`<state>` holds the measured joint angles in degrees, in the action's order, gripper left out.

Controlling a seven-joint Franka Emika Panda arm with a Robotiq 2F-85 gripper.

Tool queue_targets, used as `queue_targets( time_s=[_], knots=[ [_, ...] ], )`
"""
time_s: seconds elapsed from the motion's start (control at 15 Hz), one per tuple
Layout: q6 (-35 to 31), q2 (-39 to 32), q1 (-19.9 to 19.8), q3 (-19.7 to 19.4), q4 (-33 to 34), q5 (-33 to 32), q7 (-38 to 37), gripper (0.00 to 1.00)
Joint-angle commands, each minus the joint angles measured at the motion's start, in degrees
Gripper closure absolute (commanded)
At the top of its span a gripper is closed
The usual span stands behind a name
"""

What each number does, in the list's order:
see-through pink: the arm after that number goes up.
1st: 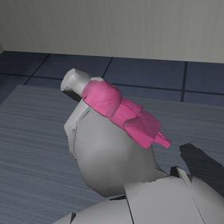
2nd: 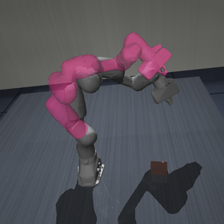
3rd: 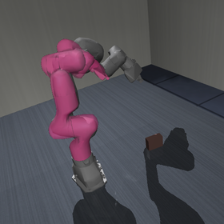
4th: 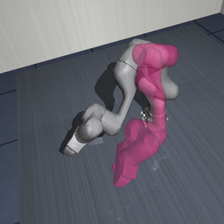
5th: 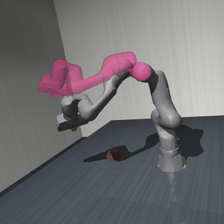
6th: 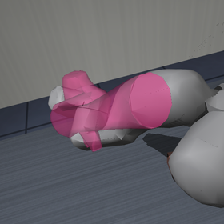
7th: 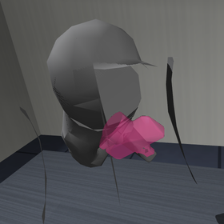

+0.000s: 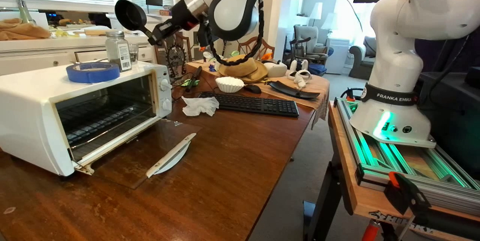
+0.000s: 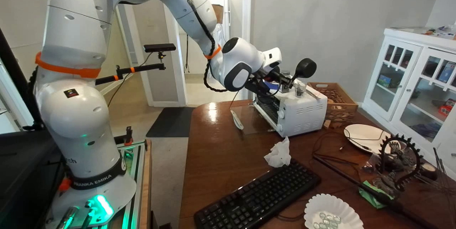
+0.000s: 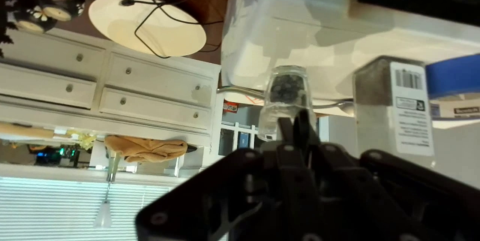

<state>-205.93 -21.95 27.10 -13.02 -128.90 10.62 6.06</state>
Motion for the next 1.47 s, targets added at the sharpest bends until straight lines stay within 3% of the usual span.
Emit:
queue_targets(
  time_s=[0.0, 0.27, 0.73, 0.8, 1.13, 1.2, 1.4],
  knots=[
    [-1.06, 4.50, -9.60, 9.67, -4.54, -6.36, -12.11, 0.98],
    [-5.66, 7.03, -18.52, 16.75, -8.99, -12.64, -27.14, 0.98],
    [-17.71, 12.87, -23.10, 18.50, -21.28, -11.09, -44.01, 0.98],
    [-20.43, 13.40, -24.29, 20.74, -23.54, -8.35, -45.44, 0.98],
    [-33.39, 13.15, -21.88, 25.48, -32.91, -6.85, -60.79, 0.98],
    [-34.42, 8.74, -20.66, 26.77, -28.92, -6.00, -62.88, 0.98],
    [-38.30, 6.74, -18.37, 30.52, -30.00, -6.14, -71.27, 0.98]
  ],
)
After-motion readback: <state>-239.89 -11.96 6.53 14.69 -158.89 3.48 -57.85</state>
